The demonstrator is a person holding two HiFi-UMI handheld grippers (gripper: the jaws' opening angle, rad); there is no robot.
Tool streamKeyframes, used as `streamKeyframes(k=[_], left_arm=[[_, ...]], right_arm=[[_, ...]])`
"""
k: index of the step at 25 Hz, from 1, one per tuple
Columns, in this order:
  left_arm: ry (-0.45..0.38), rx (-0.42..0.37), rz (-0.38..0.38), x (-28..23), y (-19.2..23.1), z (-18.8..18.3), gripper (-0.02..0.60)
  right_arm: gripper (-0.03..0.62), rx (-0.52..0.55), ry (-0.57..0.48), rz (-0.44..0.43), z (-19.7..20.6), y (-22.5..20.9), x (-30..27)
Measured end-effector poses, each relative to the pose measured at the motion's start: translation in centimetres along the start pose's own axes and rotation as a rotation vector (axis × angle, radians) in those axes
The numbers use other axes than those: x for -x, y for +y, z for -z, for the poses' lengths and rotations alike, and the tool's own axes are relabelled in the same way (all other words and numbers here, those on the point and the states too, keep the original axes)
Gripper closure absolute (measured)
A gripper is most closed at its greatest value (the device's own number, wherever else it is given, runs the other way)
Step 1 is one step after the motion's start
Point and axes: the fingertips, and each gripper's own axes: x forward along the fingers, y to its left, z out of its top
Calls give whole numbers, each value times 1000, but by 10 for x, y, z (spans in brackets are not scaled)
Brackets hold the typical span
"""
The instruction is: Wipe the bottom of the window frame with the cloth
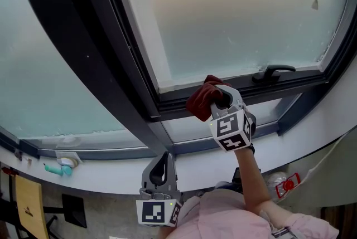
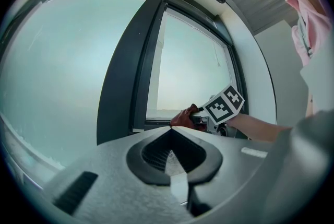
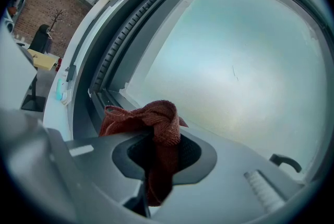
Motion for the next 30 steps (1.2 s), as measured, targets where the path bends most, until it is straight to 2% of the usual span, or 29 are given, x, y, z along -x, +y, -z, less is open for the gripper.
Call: streamKeyframes(k=[16, 23, 30], left_arm=[[13, 6, 18, -11, -18, 6, 586], [28, 7, 1, -16, -27, 4, 586], [52, 15, 16, -22, -42, 7, 586]], right_arm=[[526, -31, -10, 33, 14, -23, 9], [526, -42, -3, 22, 21, -31, 14], [526, -54, 7, 25, 30, -46, 18]])
